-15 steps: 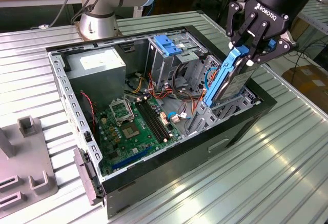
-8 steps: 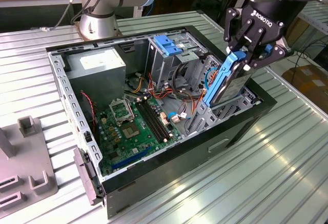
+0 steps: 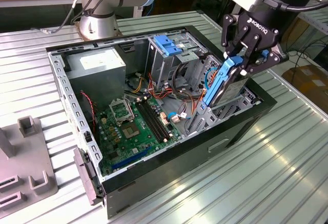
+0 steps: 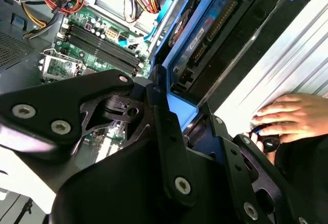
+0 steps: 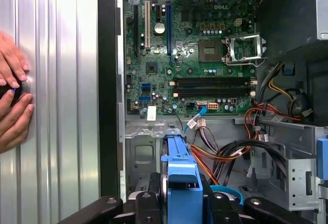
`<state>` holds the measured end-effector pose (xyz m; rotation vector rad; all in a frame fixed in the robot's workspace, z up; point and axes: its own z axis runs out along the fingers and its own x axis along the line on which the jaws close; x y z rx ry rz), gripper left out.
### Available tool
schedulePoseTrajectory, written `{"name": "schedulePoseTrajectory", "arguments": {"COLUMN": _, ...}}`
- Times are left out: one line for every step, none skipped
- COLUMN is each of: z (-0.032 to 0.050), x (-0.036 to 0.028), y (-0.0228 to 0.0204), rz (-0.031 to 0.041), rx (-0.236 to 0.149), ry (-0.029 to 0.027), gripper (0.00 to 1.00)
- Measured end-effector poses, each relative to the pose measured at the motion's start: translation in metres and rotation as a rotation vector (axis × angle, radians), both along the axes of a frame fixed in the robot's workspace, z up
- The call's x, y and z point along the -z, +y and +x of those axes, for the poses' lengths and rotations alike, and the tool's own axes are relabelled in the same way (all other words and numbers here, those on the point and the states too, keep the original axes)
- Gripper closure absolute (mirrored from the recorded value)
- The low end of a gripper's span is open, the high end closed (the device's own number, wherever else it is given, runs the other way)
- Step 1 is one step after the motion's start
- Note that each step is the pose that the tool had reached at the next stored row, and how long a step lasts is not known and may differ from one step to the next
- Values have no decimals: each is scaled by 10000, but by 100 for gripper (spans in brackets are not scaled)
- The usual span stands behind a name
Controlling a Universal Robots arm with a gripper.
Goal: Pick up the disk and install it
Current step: 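Insert the disk into the insertion slot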
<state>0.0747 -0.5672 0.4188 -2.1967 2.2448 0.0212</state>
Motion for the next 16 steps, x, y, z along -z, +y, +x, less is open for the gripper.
{"name": "schedulePoseTrajectory", "arguments": {"z": 0, "x": 13, "y": 0, "rz": 0, "rx": 0, "ry": 0, "gripper": 63}}
{"name": "schedulePoseTrajectory", "arguments": {"z": 0, "x": 28, "y": 0, "rz": 1, "rx": 0, "ry": 0, "gripper": 63}}
{"name": "schedulePoseTrajectory", "arguments": {"z": 0, "x": 45, "y": 0, "rz": 0, "rx": 0, "ry": 0, "gripper": 63}}
{"name": "schedulePoseTrajectory", "arguments": {"z": 0, "x": 60, "y": 0, "rz": 0, "rx": 0, "ry": 0, "gripper": 63}}
{"name": "schedulePoseTrajectory", "arguments": {"z": 0, "x": 78, "y": 0, "rz": 0, "rx": 0, "ry": 0, "gripper": 63}}
{"name": "schedulePoseTrajectory", "arguments": {"z": 0, "x": 92, "y": 0, "rz": 0, "rx": 0, "ry": 0, "gripper": 63}}
{"name": "schedulePoseTrajectory", "arguments": {"z": 0, "x": 111, "y": 0, "rz": 1, "rx": 0, "ry": 0, "gripper": 63}}
{"name": "schedulePoseTrajectory", "arguments": {"z": 0, "x": 124, "y": 0, "rz": 1, "rx": 0, "ry": 0, "gripper": 63}}
{"name": "schedulePoseTrajectory", "arguments": {"z": 0, "x": 142, "y": 0, "rz": 1, "rx": 0, "ry": 0, "gripper": 63}}
{"name": "schedulePoseTrajectory", "arguments": {"z": 0, "x": 158, "y": 0, "rz": 1, "rx": 0, "ry": 0, "gripper": 63}}
{"name": "schedulePoseTrajectory", "arguments": {"z": 0, "x": 175, "y": 0, "rz": 1, "rx": 0, "ry": -1, "gripper": 63}}
{"name": "schedulePoseTrajectory", "arguments": {"z": 0, "x": 192, "y": 0, "rz": 1, "rx": 0, "ry": 0, "gripper": 63}}
{"name": "schedulePoseTrajectory", "arguments": {"z": 0, "x": 214, "y": 0, "rz": 0, "rx": 0, "ry": 0, "gripper": 63}}
{"name": "schedulePoseTrajectory", "arguments": {"z": 0, "x": 229, "y": 0, "rz": -3, "rx": 0, "ry": 0, "gripper": 63}}
{"name": "schedulePoseTrajectory", "arguments": {"z": 0, "x": 249, "y": -1, "rz": -1, "rx": 1, "ry": 0, "gripper": 63}}
{"name": "schedulePoseTrajectory", "arguments": {"z": 0, "x": 265, "y": -1, "rz": 1, "rx": 1, "ry": 0, "gripper": 63}}
